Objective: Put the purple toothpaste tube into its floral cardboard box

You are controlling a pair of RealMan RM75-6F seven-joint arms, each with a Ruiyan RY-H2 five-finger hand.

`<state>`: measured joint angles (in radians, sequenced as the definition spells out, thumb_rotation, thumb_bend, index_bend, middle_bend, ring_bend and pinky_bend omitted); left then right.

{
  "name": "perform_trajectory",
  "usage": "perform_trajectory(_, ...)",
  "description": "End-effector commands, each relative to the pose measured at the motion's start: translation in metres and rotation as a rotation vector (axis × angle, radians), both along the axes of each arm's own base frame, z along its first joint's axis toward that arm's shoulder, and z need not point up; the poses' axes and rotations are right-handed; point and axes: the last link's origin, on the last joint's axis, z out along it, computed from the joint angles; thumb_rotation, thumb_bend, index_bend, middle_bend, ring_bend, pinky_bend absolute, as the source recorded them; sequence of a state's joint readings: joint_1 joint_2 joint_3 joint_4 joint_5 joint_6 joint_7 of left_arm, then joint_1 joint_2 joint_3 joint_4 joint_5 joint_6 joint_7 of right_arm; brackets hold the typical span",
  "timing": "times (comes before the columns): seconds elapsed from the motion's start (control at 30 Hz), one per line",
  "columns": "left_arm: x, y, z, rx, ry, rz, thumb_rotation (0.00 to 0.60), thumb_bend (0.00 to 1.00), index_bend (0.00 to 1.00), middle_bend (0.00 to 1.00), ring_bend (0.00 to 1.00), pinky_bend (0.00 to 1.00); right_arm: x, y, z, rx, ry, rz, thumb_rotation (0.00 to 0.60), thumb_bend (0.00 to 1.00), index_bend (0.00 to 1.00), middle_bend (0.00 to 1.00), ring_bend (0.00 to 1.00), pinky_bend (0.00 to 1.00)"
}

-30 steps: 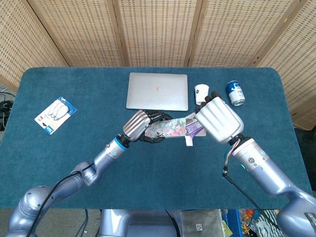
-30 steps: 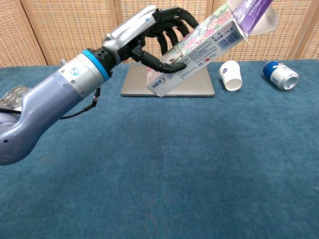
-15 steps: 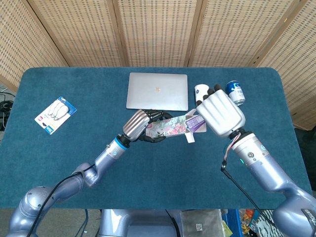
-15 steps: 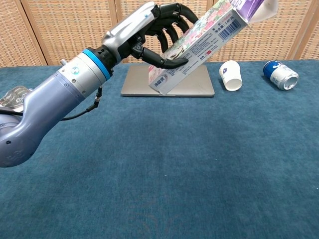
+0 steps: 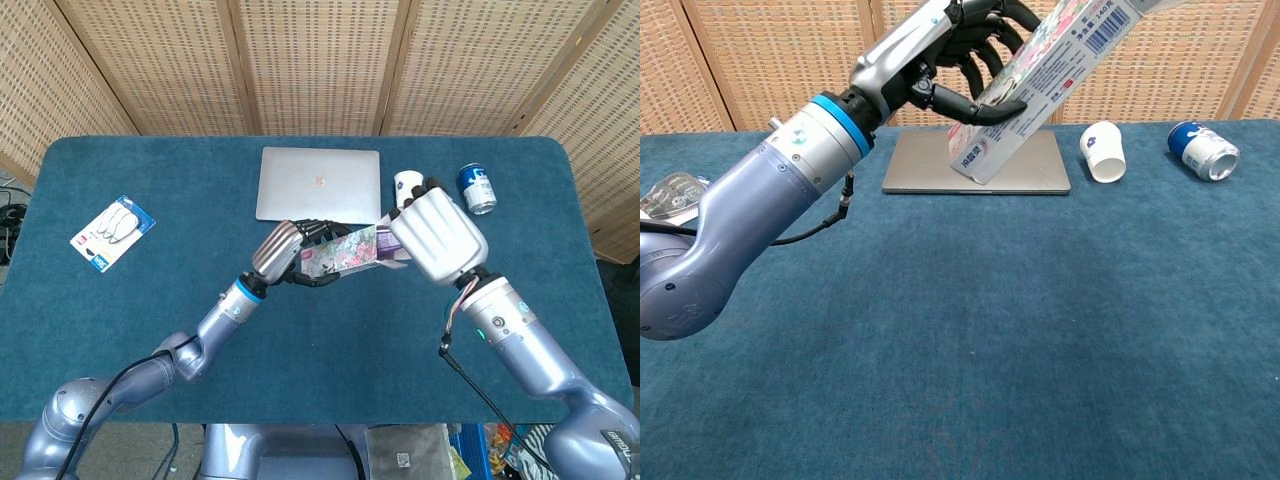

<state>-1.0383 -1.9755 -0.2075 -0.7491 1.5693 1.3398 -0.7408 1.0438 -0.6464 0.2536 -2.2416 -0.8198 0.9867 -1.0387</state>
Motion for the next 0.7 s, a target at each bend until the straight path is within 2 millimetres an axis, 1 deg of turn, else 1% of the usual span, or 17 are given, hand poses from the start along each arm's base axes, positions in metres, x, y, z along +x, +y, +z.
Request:
perform_trajectory(0.03, 0.002, 0.000, 0.000, -0.009, -0.013, 0.006, 0.600, 0.39, 0.45, 0.48, 0.46, 0.59, 0.003, 0.003, -0.001, -0.001, -0.011, 0.018, 0.600, 0.46, 0.51, 0.50, 0.47, 0.44)
perform_trajectory(0.07, 0.002, -0.001, -0.001, -0.012, -0.016, 0.007, 0.600, 0.39, 0.45, 0.48, 0.46, 0.59, 0.004, 0.003, 0.000, -0.010, -0.012, 0.028, 0.600, 0.34, 0.40, 0.39, 0.41, 0.40)
perform_trajectory(0.1, 0.002, -0.001, -0.001, -0.012, -0.018, 0.008, 0.600, 0.39, 0.45, 0.48, 0.46, 0.59, 0.004, 0.003, 0.001, -0.015, -0.013, 0.033, 0.600, 0.17, 0.22, 0.22, 0.26, 0.28)
perform_trajectory(0.13, 0.002, -0.001, -0.001, -0.015, -0.021, 0.010, 0.600, 0.39, 0.45, 0.48, 0.46, 0.59, 0.006, 0.004, 0.003, -0.031, -0.021, 0.055, 0.600, 0.03, 0.07, 0.08, 0.12, 0.14)
perform_trajectory(0.17, 0.002, -0.001, -0.002, -0.018, -0.021, 0.014, 0.600, 0.39, 0.45, 0.48, 0.46, 0.59, 0.011, 0.005, 0.007, -0.056, -0.042, 0.089, 0.600, 0.00, 0.02, 0.02, 0.04, 0.07)
perform_trajectory(0.2, 0.002, 0.000, -0.002, -0.019, -0.020, 0.017, 0.600, 0.39, 0.45, 0.48, 0.46, 0.59, 0.013, 0.005, 0.009, -0.070, -0.062, 0.112, 0.600, 0.00, 0.00, 0.00, 0.00, 0.00)
perform_trajectory(0.37, 0.000, 0.001, -0.003, -0.027, -0.038, 0.029, 0.600, 0.39, 0.45, 0.48, 0.46, 0.59, 0.011, 0.003, 0.021, -0.118, -0.091, 0.150, 0.600, 0.00, 0.00, 0.00, 0.00, 0.00)
perform_trajectory(0.53, 0.000, 0.002, -0.001, -0.026, -0.052, 0.033, 0.600, 0.39, 0.45, 0.48, 0.46, 0.59, 0.003, 0.000, 0.034, -0.161, -0.095, 0.145, 0.600, 0.00, 0.00, 0.00, 0.00, 0.00)
perform_trajectory(0.63, -0.004, 0.004, 0.001, -0.014, -0.054, 0.038, 0.600, 0.39, 0.45, 0.48, 0.46, 0.59, -0.013, -0.004, 0.045, -0.194, -0.096, 0.103, 0.600, 0.00, 0.00, 0.00, 0.00, 0.00)
perform_trajectory(0.7, -0.009, 0.006, 0.004, -0.002, -0.031, 0.038, 0.600, 0.39, 0.45, 0.48, 0.46, 0.59, -0.030, -0.009, 0.051, -0.202, -0.099, 0.060, 0.600, 0.00, 0.00, 0.00, 0.00, 0.00)
